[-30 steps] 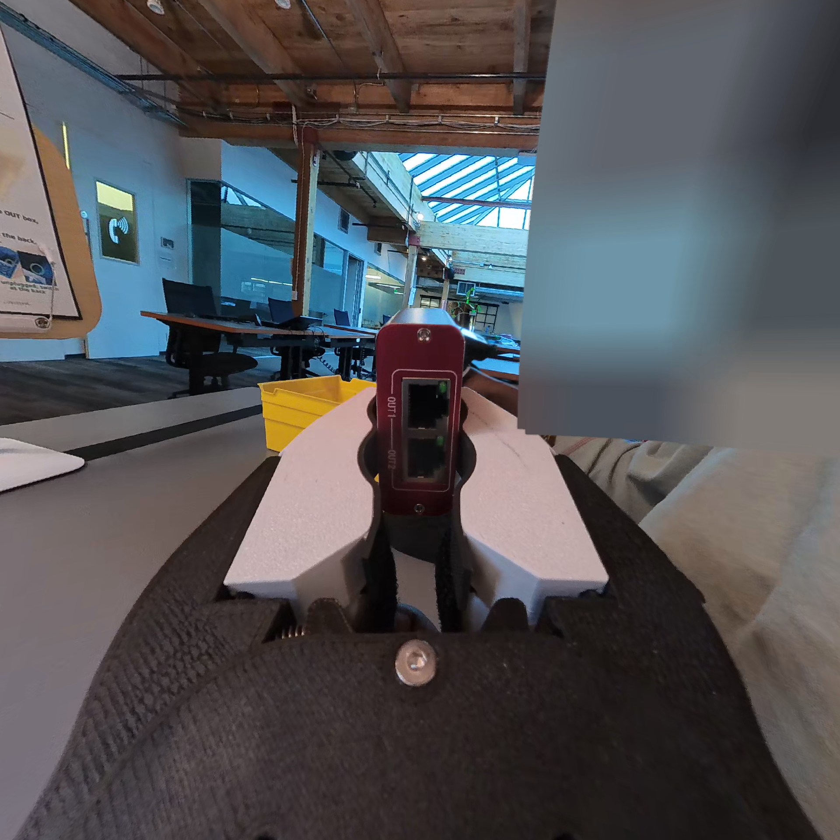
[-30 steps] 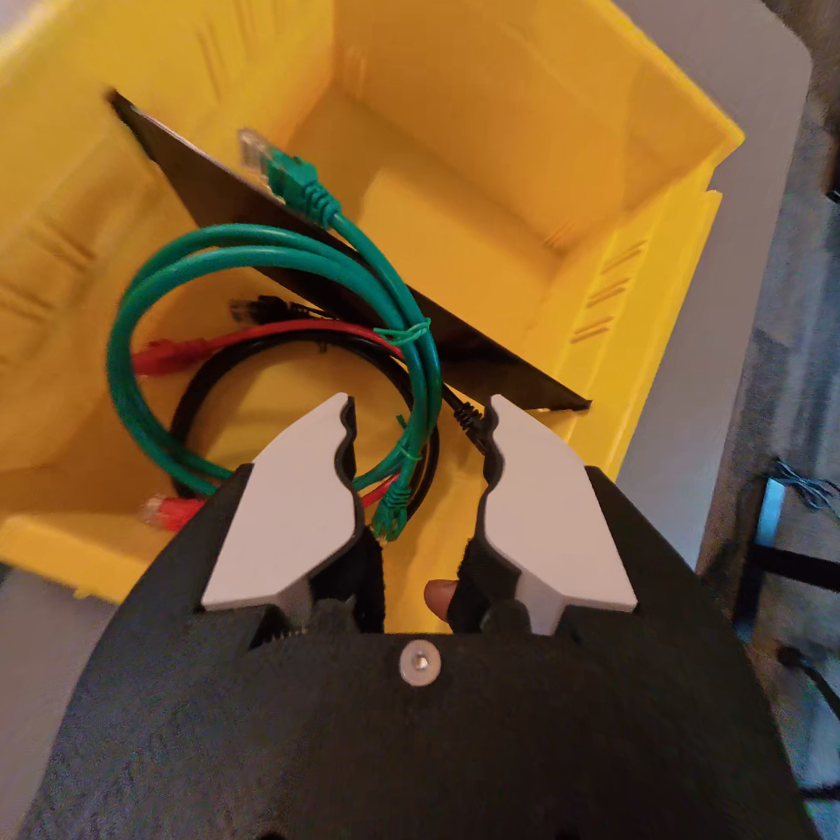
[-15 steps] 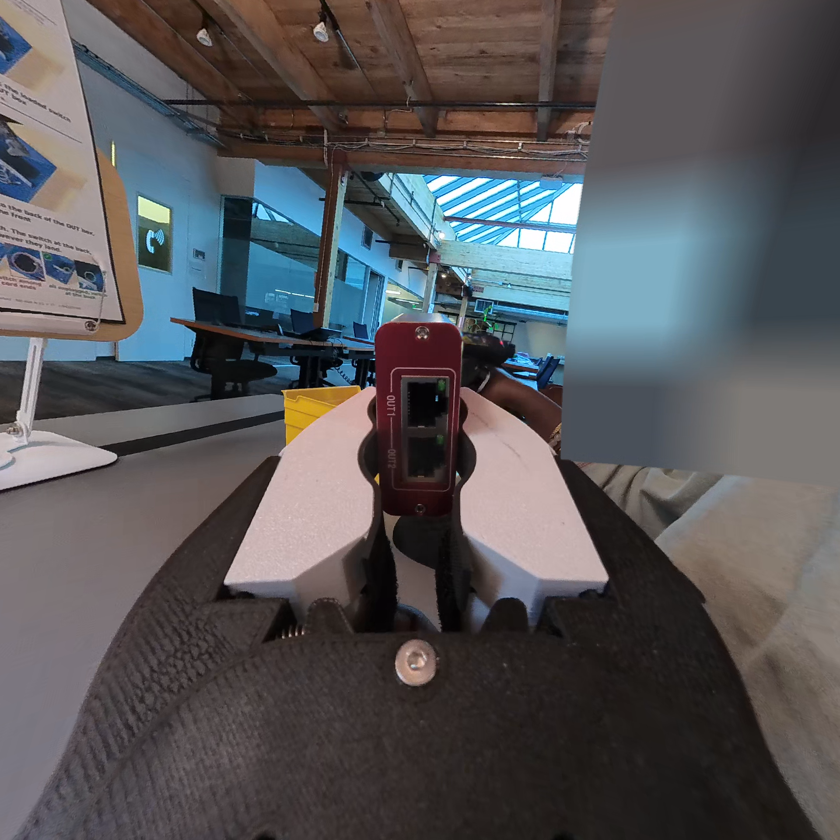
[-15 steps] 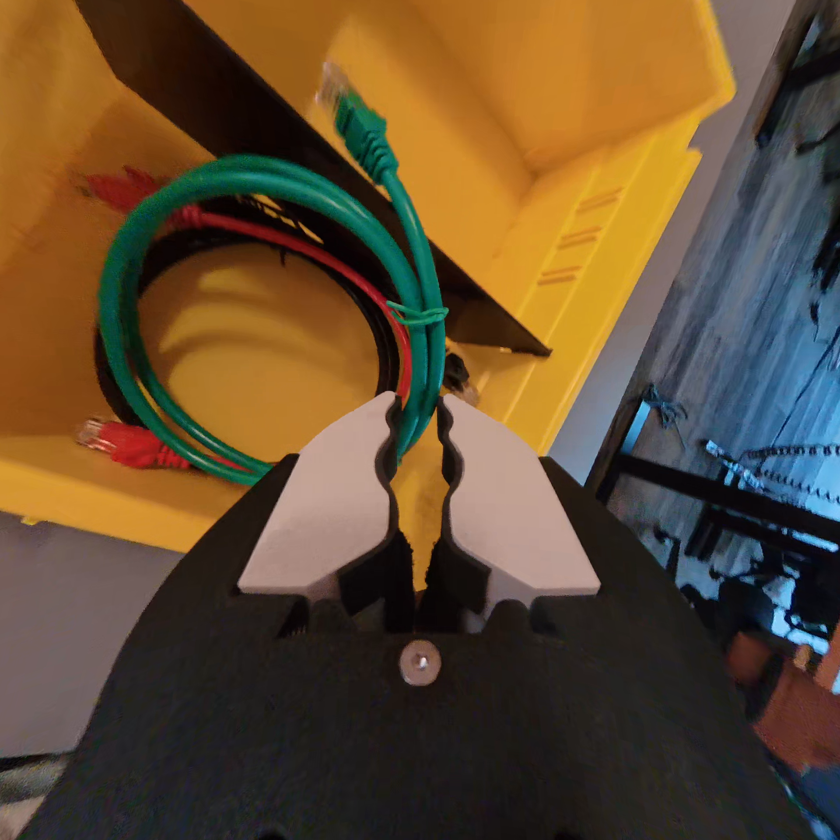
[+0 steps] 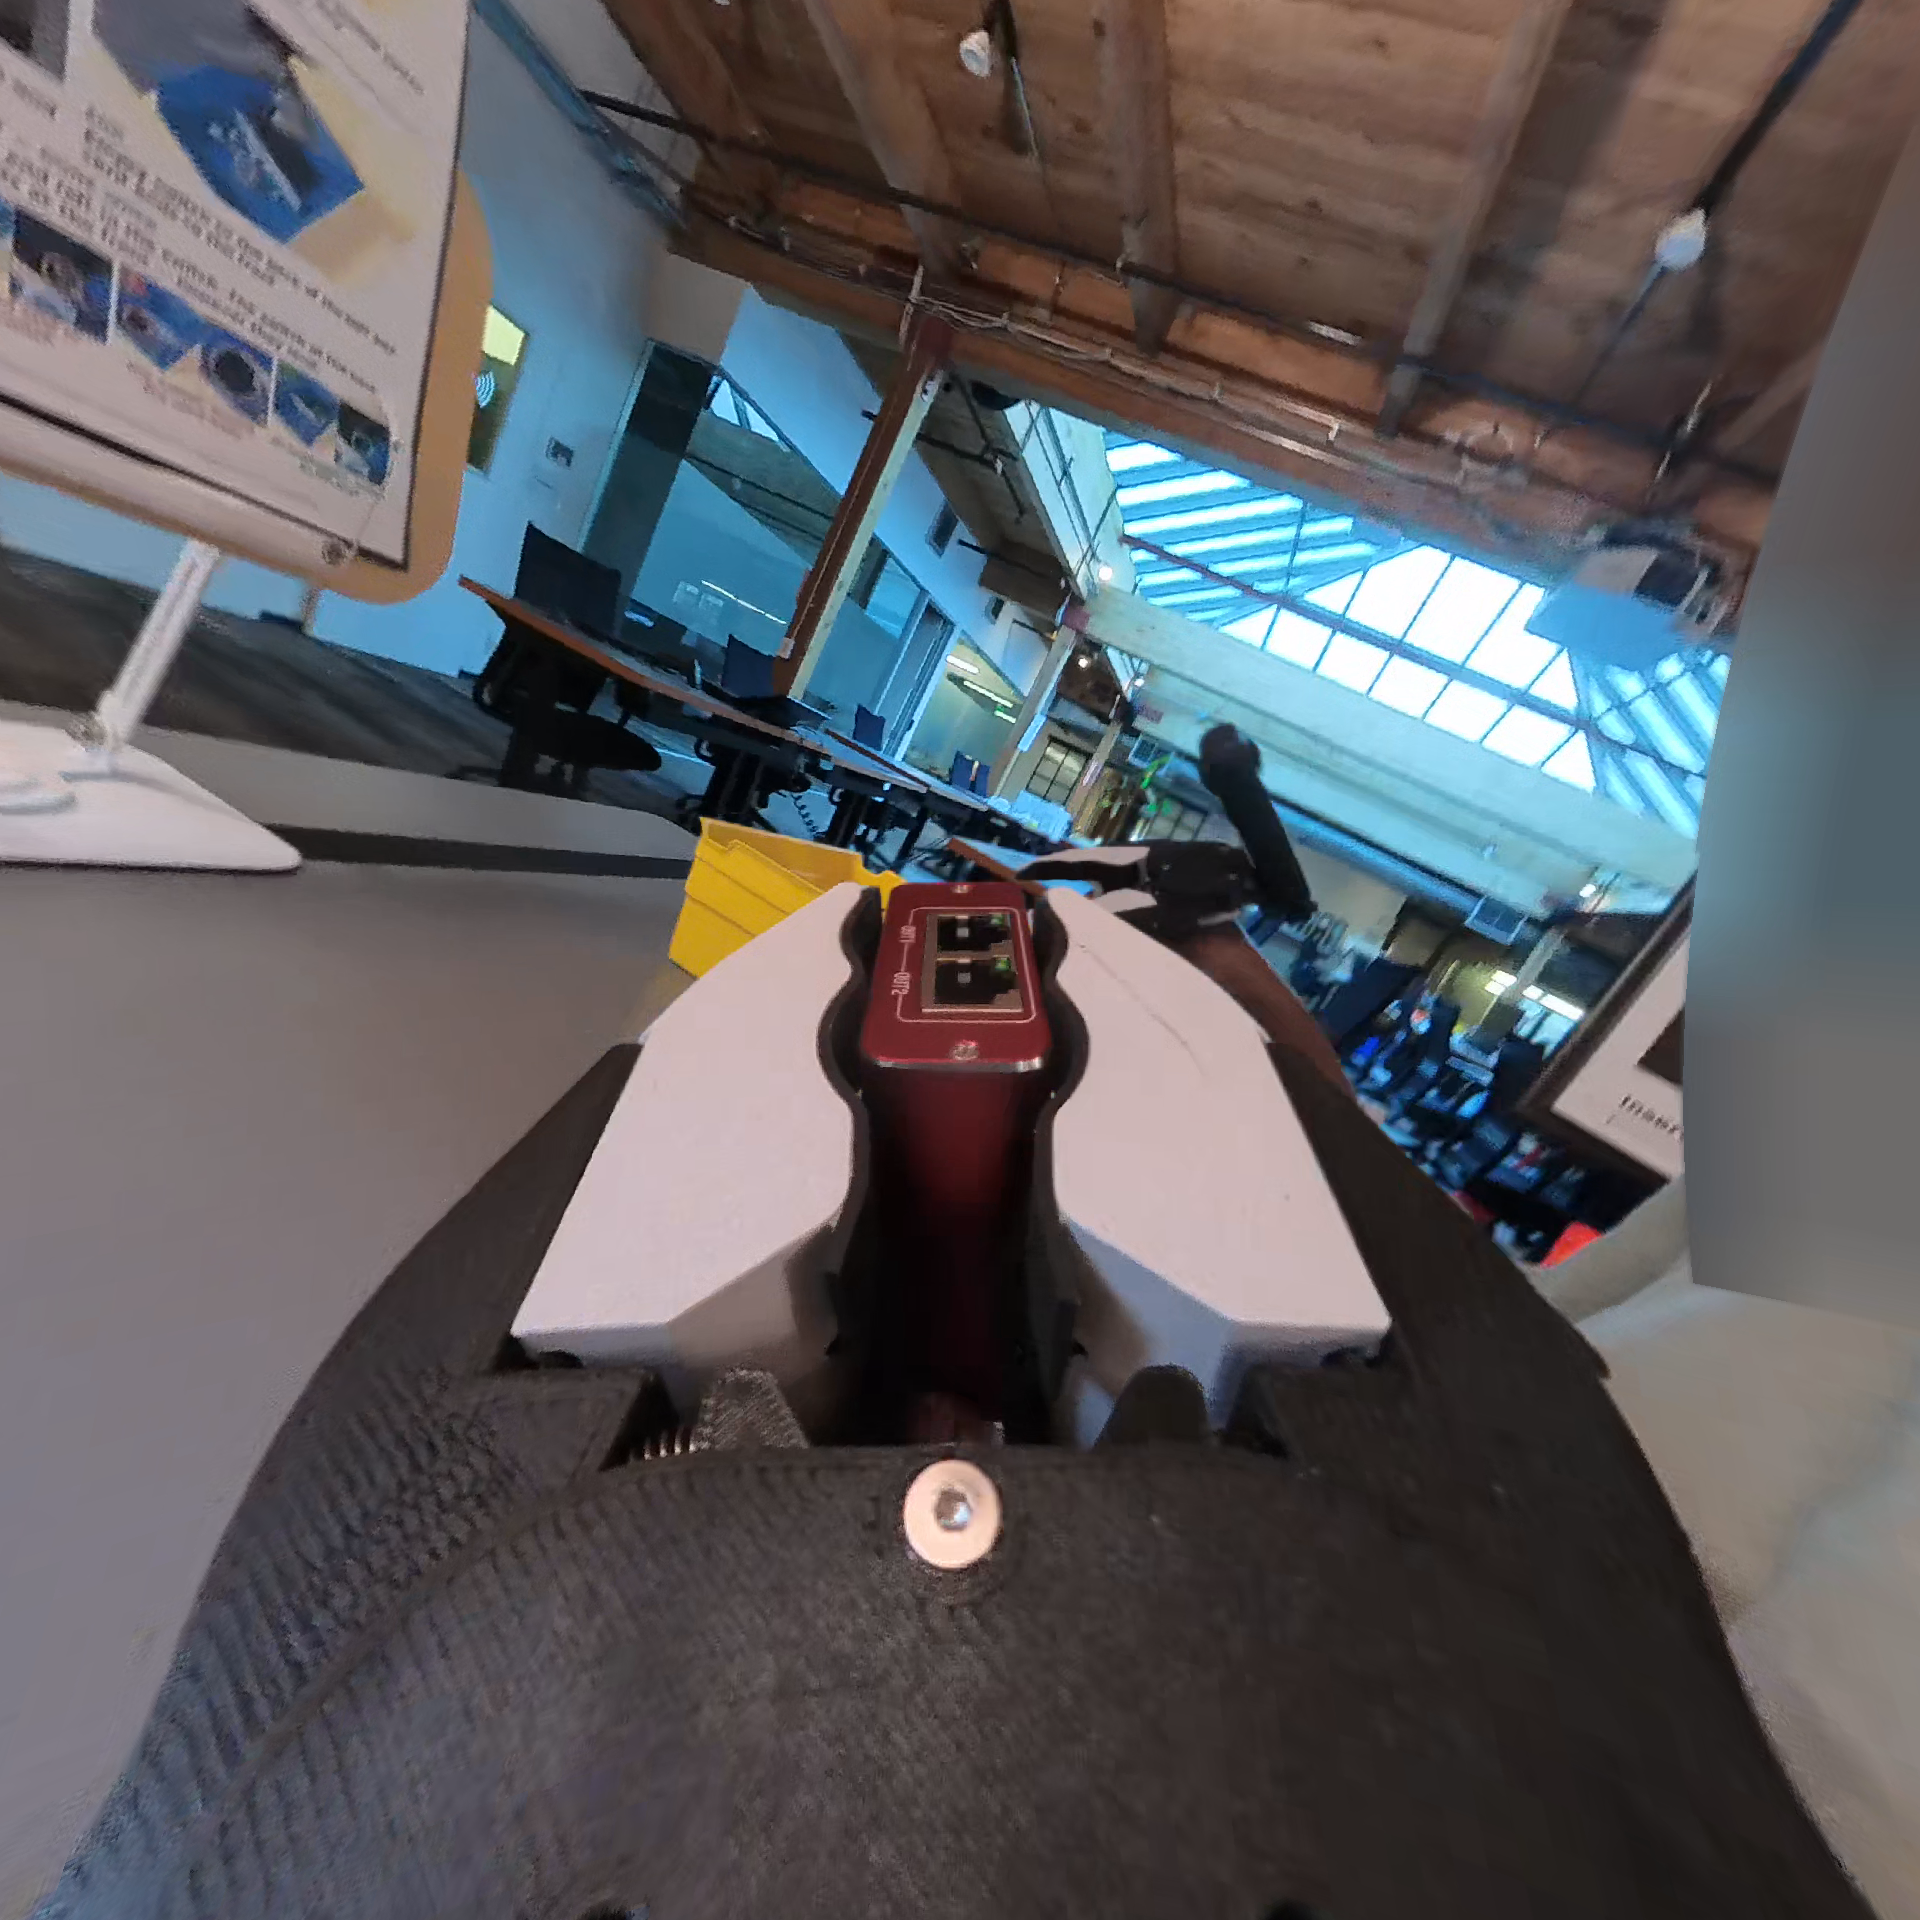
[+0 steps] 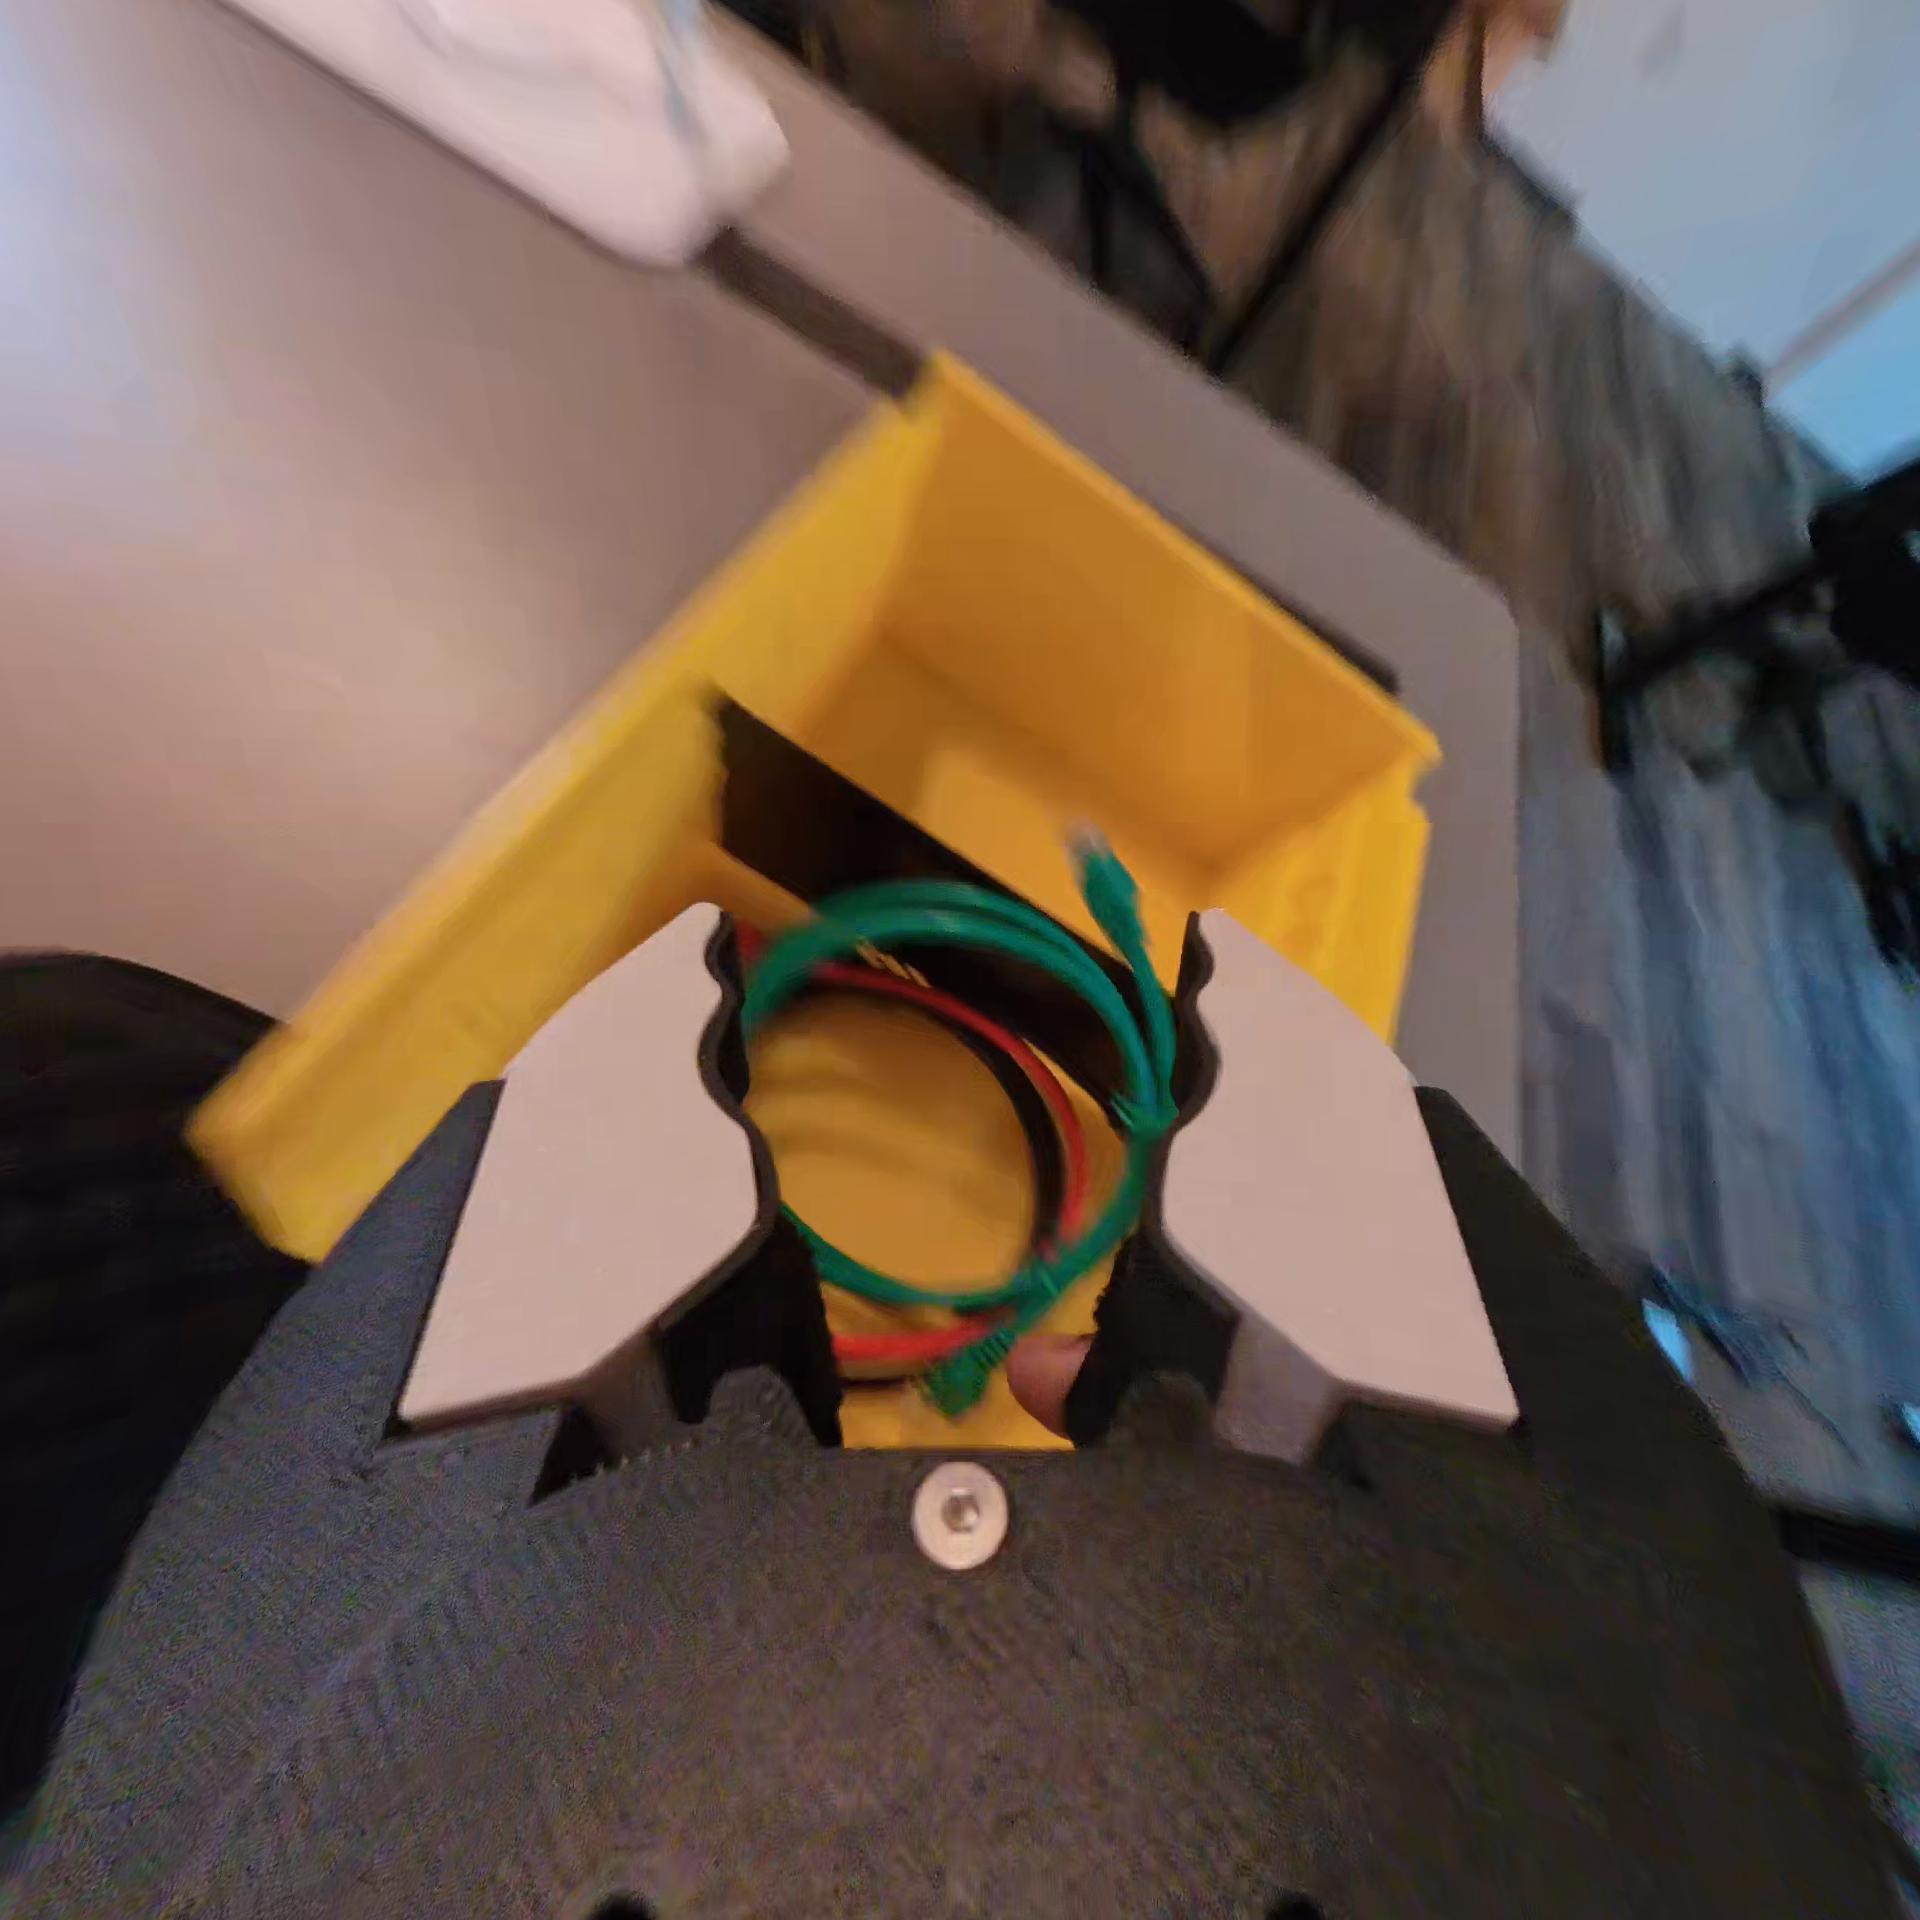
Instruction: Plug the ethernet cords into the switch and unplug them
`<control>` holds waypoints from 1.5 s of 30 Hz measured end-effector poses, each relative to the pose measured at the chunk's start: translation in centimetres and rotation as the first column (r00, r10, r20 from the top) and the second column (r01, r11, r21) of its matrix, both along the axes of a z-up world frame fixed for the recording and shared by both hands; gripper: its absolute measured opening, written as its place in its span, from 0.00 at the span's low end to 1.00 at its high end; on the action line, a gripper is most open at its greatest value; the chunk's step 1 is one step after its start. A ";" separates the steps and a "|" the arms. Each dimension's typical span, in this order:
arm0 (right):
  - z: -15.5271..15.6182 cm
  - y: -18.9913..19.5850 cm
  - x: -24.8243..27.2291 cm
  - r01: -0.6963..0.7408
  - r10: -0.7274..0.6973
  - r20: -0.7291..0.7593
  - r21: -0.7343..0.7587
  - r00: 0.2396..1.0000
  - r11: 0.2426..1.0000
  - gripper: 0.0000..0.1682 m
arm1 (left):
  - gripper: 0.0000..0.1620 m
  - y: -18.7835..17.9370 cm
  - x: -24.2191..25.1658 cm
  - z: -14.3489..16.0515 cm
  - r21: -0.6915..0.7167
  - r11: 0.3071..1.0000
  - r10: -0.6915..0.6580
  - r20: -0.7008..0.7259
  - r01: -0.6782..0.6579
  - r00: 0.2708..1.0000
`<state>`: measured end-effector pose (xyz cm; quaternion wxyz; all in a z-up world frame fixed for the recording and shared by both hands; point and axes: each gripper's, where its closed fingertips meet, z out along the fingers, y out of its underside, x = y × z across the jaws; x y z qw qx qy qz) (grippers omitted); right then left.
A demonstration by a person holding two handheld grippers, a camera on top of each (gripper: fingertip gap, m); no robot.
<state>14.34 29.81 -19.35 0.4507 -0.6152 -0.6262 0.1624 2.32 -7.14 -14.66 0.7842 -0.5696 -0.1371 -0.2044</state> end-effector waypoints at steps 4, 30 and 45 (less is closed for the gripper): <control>4.3 -10.3 -3.3 -0.341 0.345 -0.251 0.059 0.905 0.938 0.48 | 0.17 0.0 -1.0 -0.2 0.070 0.998 -0.016 0.156 0.006 0.988; 0.7 -36.5 -10.0 -0.733 0.750 -0.351 0.210 0.561 0.647 0.43 | 0.17 2.8 2.2 -0.1 0.123 0.992 0.013 0.149 -0.032 0.989; 3.1 -30.0 -9.6 -0.623 0.704 -0.268 0.332 0.657 0.708 0.43 | 0.38 2.1 0.7 -0.4 0.034 0.989 0.144 -0.032 -0.143 0.989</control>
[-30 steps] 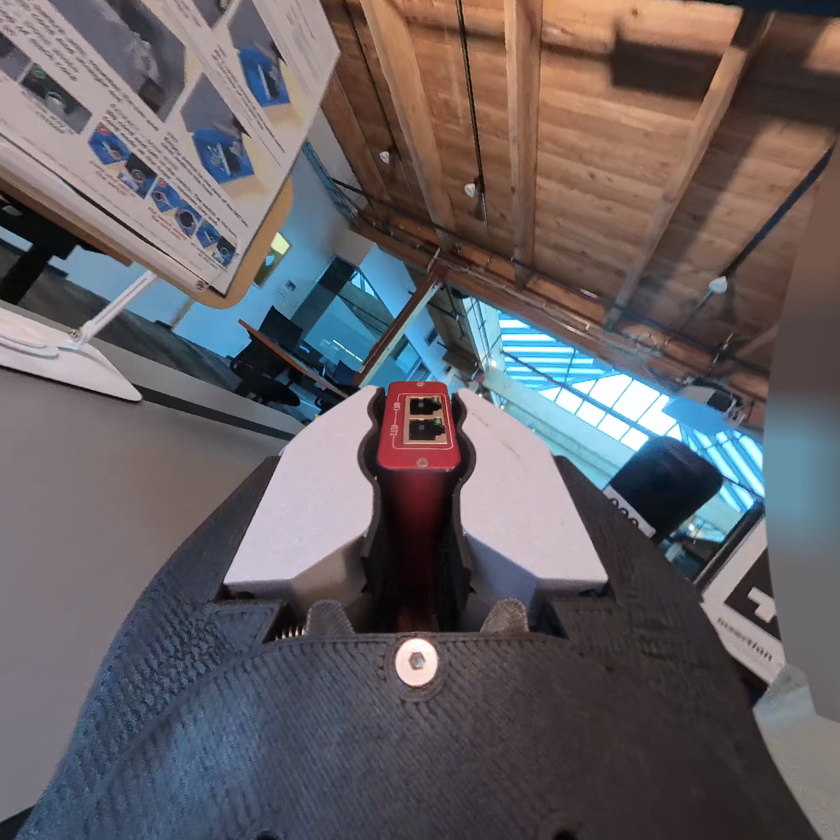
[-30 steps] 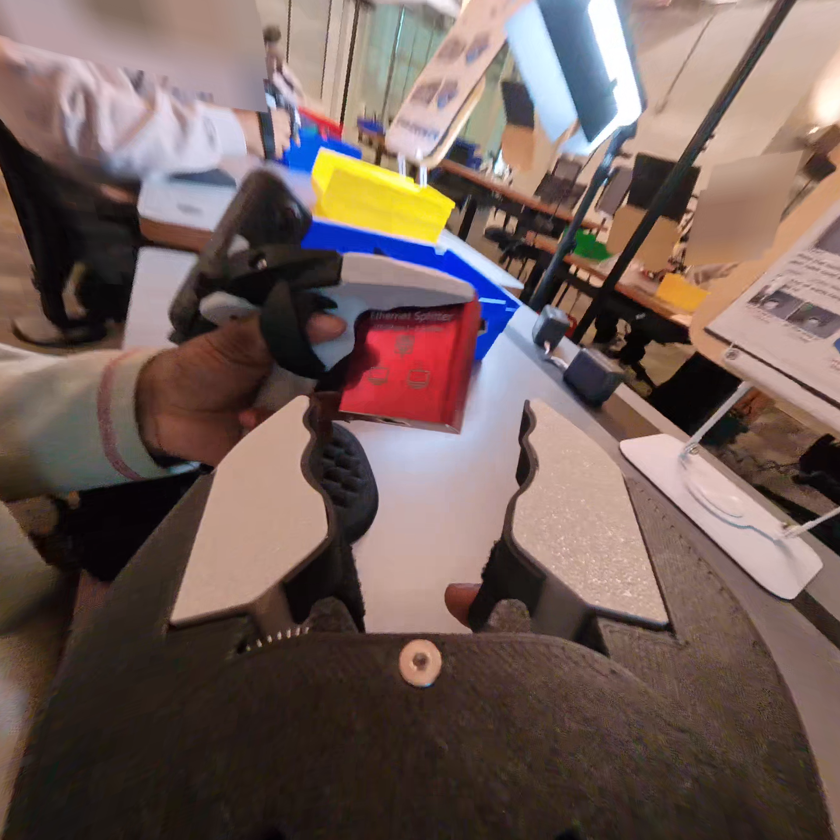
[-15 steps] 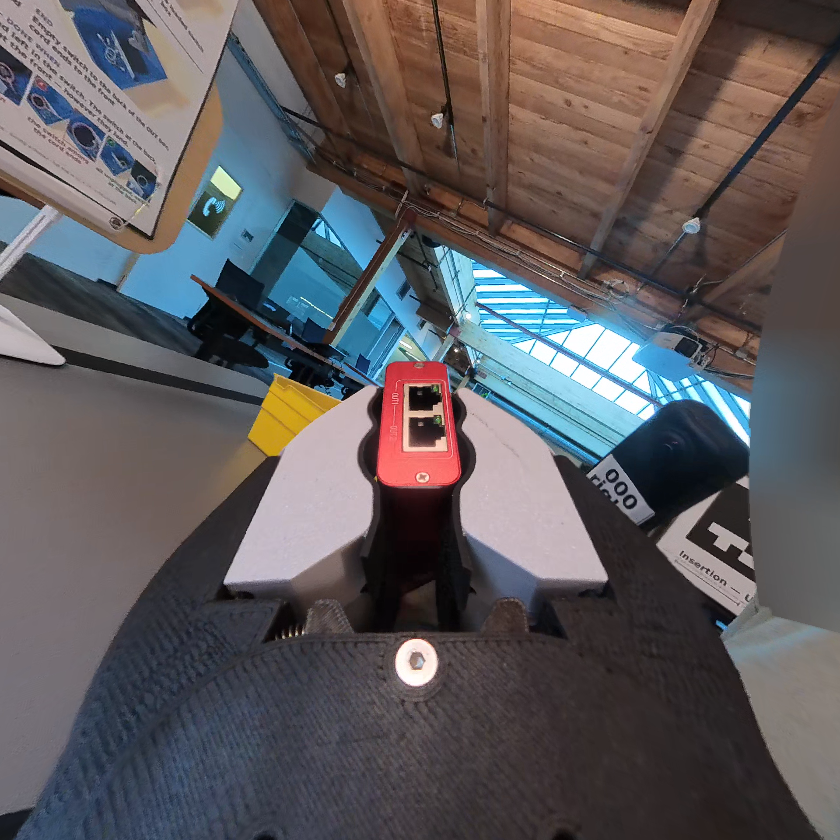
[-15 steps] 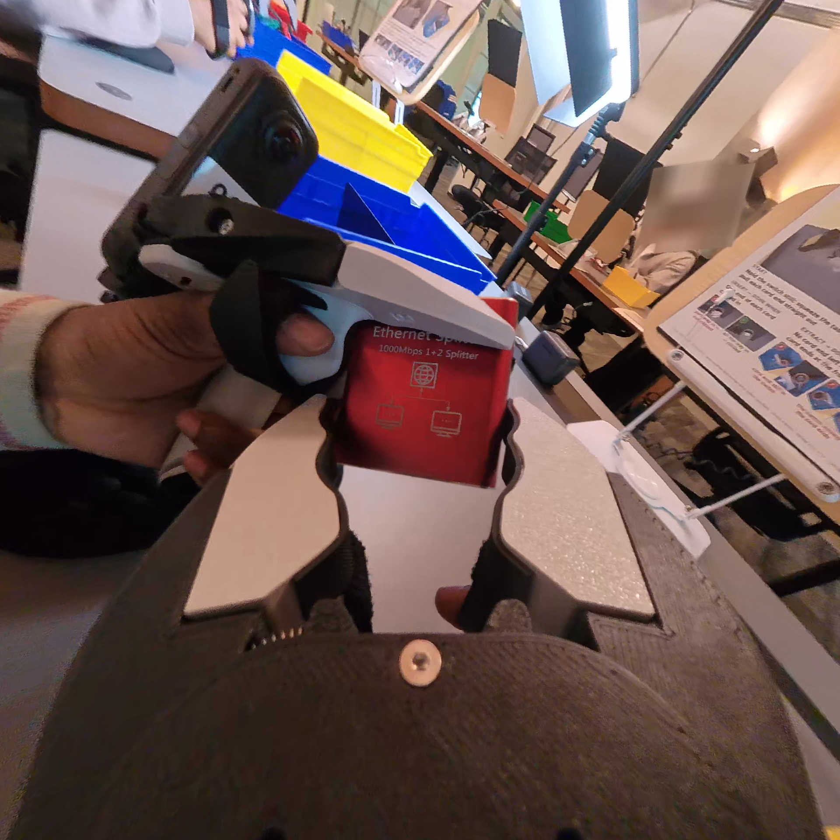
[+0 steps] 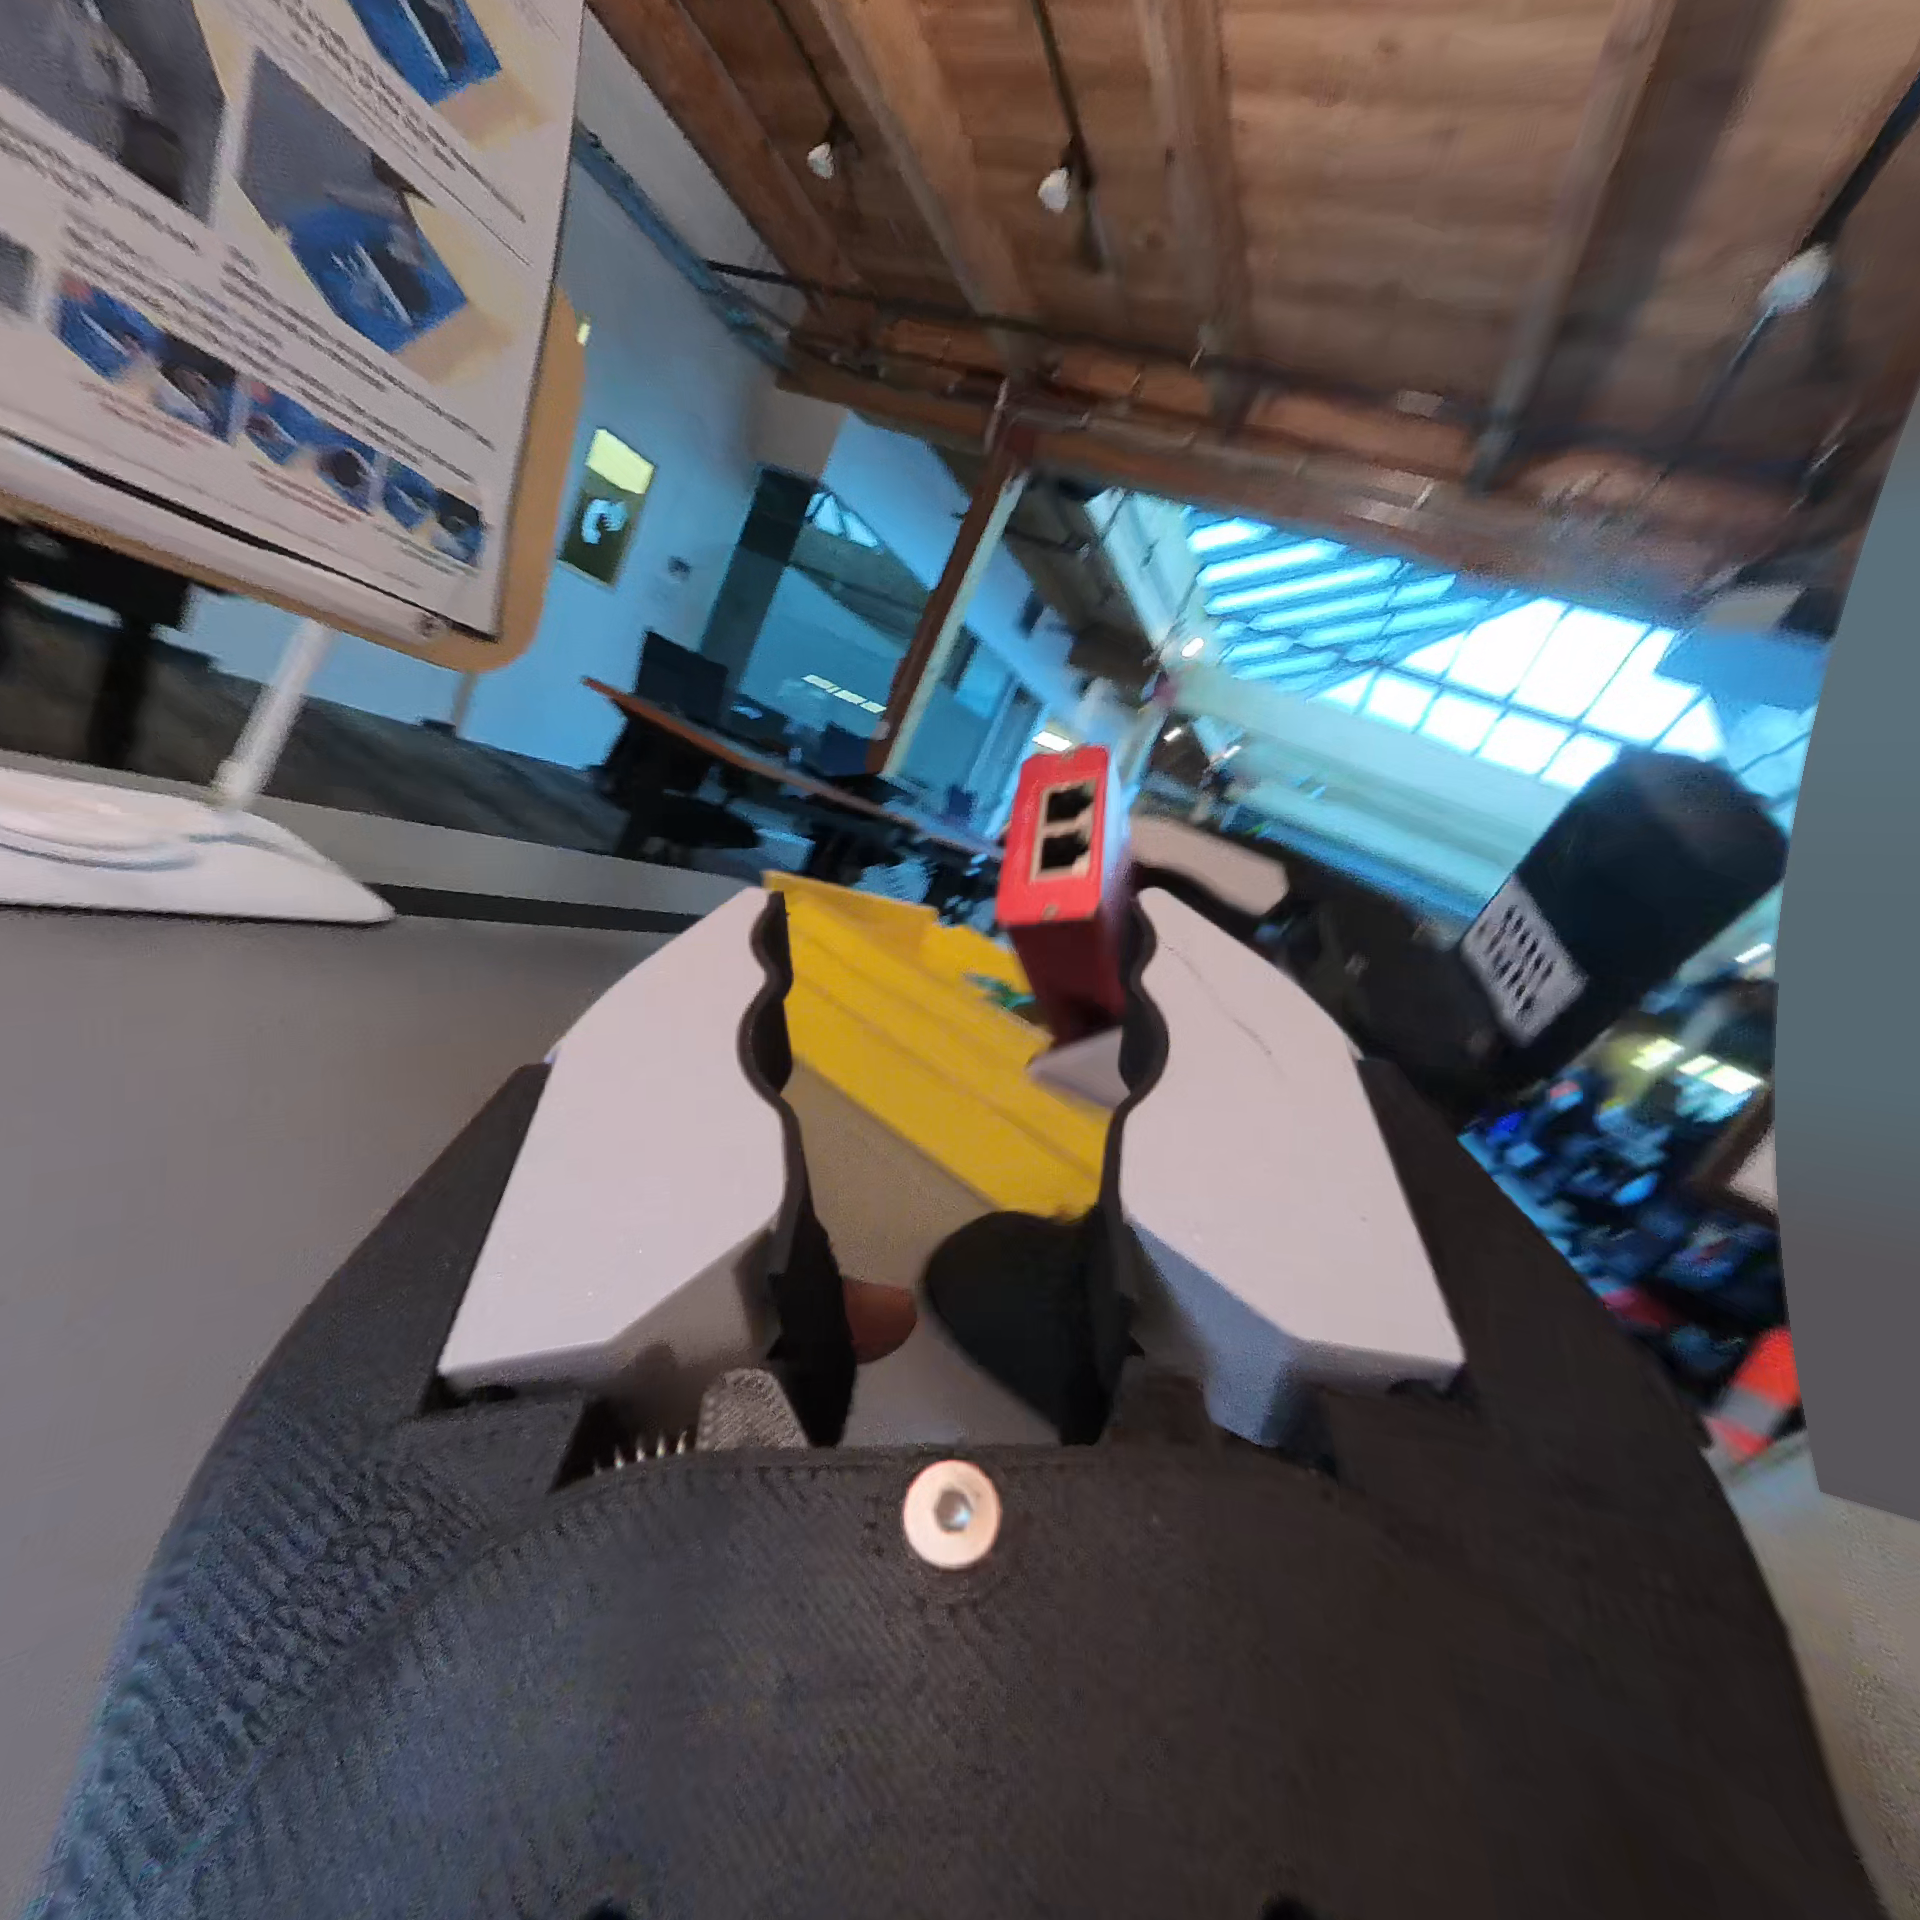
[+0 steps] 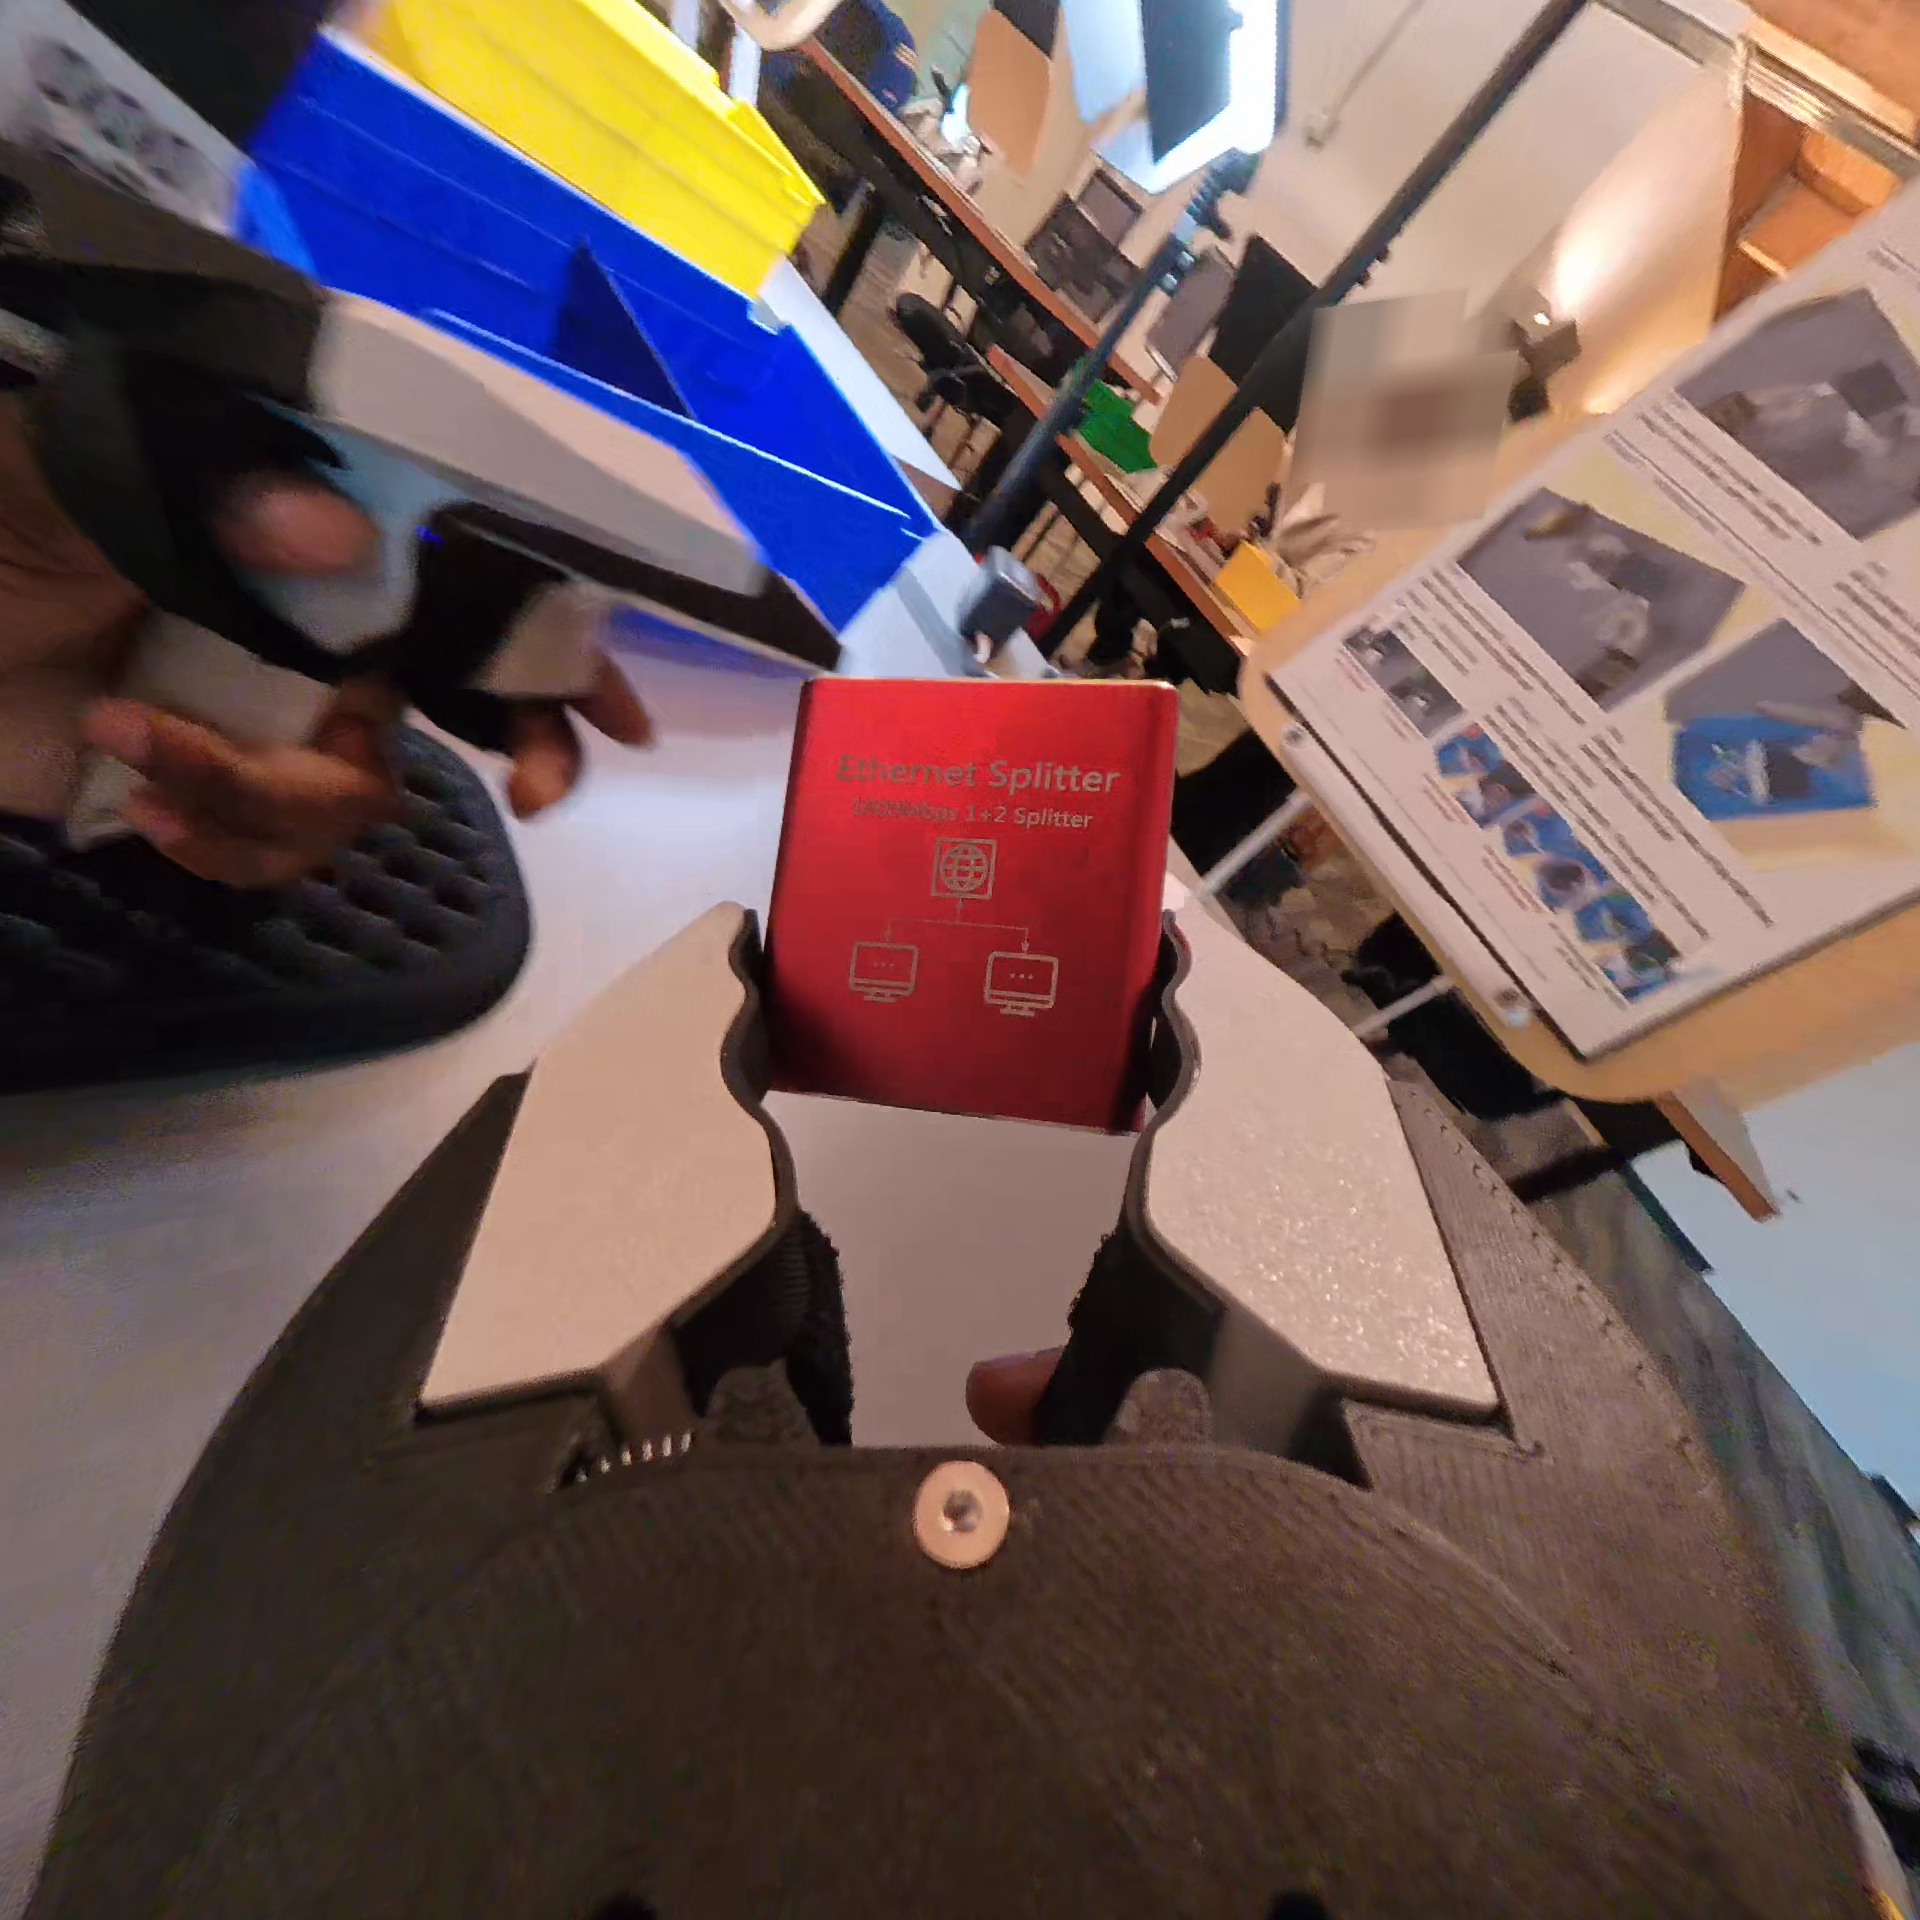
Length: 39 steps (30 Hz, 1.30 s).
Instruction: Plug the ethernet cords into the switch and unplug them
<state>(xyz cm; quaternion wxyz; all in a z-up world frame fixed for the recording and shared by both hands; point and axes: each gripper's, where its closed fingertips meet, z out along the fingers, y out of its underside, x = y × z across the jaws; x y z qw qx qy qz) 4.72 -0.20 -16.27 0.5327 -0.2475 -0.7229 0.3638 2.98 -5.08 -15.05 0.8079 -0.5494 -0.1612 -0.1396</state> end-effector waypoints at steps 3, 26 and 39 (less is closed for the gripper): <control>1.1 5.2 0.2 0.090 -0.089 0.058 -0.015 0.994 0.996 0.43 | 0.38 -0.3 -0.9 -0.7 -0.072 0.994 0.077 -0.129 -0.087 0.989; -5.2 39.3 -2.8 0.739 -0.401 0.728 -0.211 0.555 0.640 0.43 | 0.38 0.8 -0.1 -3.2 -0.169 0.969 0.105 -0.373 -0.179 0.922; -6.9 39.9 -2.1 0.773 -0.341 0.800 -0.223 0.493 0.594 0.43 | 0.37 1.0 -0.5 -3.7 -0.188 0.967 0.098 -0.352 -0.173 0.931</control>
